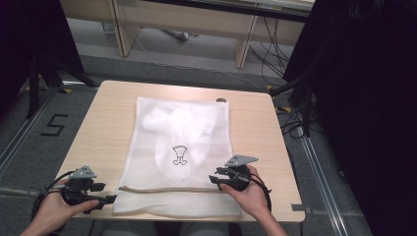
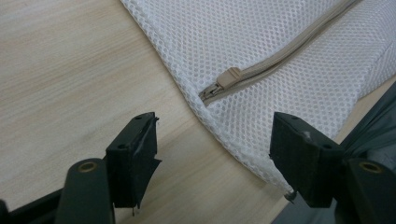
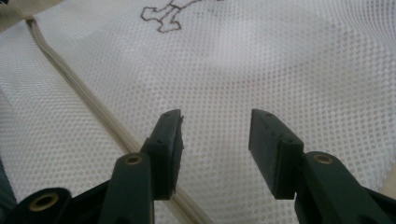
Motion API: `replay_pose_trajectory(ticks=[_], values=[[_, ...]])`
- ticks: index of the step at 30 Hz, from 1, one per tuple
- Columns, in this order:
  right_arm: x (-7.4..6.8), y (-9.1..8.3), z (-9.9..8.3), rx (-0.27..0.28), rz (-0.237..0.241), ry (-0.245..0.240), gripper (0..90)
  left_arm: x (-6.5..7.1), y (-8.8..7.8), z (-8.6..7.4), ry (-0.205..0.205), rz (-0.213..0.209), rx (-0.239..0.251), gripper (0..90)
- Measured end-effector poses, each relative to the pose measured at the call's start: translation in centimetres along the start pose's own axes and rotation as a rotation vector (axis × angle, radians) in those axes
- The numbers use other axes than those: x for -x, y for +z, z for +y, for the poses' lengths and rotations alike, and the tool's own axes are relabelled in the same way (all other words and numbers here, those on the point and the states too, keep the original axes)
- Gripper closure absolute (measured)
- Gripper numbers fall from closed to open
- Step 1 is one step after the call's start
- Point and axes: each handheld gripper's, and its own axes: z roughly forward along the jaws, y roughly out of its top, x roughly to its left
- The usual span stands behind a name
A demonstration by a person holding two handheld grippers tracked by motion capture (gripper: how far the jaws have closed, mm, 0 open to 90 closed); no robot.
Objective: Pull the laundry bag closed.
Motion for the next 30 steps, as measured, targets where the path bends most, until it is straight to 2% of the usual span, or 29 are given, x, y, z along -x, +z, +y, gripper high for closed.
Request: replay_pose_trajectory(ticks=[2, 5, 6, 9, 11, 14, 15, 16, 20, 21, 22, 24, 26, 27, 29, 30], values=[[-0.3, 0.0, 0.2, 0.026, 0.005, -0.023, 56.7, 0.1, 0.1, 0.0, -0.011, 0.015, 0.005, 32.1], [-0.9, -0.1, 0.8, 0.035, 0.004, -0.049, 59.1, 0.2, 0.1, 0.0, -0.012, 0.015, -0.001, 32.7], [-1.2, -0.1, 0.9, 0.039, 0.007, -0.05, 59.7, 0.1, 0.0, 0.1, -0.003, 0.02, -0.017, 33.0], [-2.0, 0.2, 1.5, 0.038, 0.021, -0.075, 61.9, 0.1, 0.1, 0.1, 0.003, 0.007, -0.006, 33.3], [-2.6, 0.7, 2.0, 0.056, 0.036, -0.1, 63.1, 0.2, 0.1, 0.2, 0.004, 0.008, -0.005, 33.4], [-3.3, 1.1, 2.6, 0.043, 0.058, -0.115, 64.3, 0.2, 0.1, 0.2, 0.001, 0.009, -0.004, 33.8], [-4.0, 1.8, 3.1, 0.054, 0.069, -0.129, 65.9, 0.2, 0.1, 0.2, 0.001, 0.01, -0.004, 34.0], [-4.1, 1.9, 3.3, 0.04, 0.081, -0.143, 66.8, 0.2, 0.0, 0.2, 0.004, 0.012, -0.008, 34.1], [-5.0, 2.7, 3.8, 0.042, 0.098, -0.176, 67.7, 0.2, 0.0, 0.1, 0.006, 0.012, -0.01, 35.1], [-5.6, 3.2, 4.2, 0.049, 0.106, -0.185, 67.8, 0.2, 0.0, 0.1, 0.004, 0.013, -0.011, 35.4], [-5.7, 3.2, 4.4, 0.035, 0.114, -0.195, 67.9, 0.1, 0.1, 0.0, -0.001, 0.001, -0.002, 35.6], [-6.1, 3.6, 4.7, 0.041, 0.12, -0.202, 68.2, 0.2, -0.1, 0.0, 0.003, 0.013, -0.016, 36.0], [-6.4, 4.0, 5.0, 0.051, 0.123, -0.212, 68.9, 0.2, 0.0, -0.1, -0.01, 0.012, -0.002, 36.5], [-6.5, 4.0, 5.2, 0.038, 0.135, -0.224, 69.2, 0.2, -0.1, -0.2, -0.01, 0.006, -0.007, 36.8], [-6.7, 4.3, 5.3, 0.05, 0.129, -0.219, 69.4, 0.2, -0.1, -0.2, -0.013, 0.006, -0.006, 37.0], [-7.1, 4.6, 5.6, 0.041, 0.144, -0.221, 69.9, 0.2, -0.1, -0.2, -0.015, 0.004, -0.006, 37.5]])
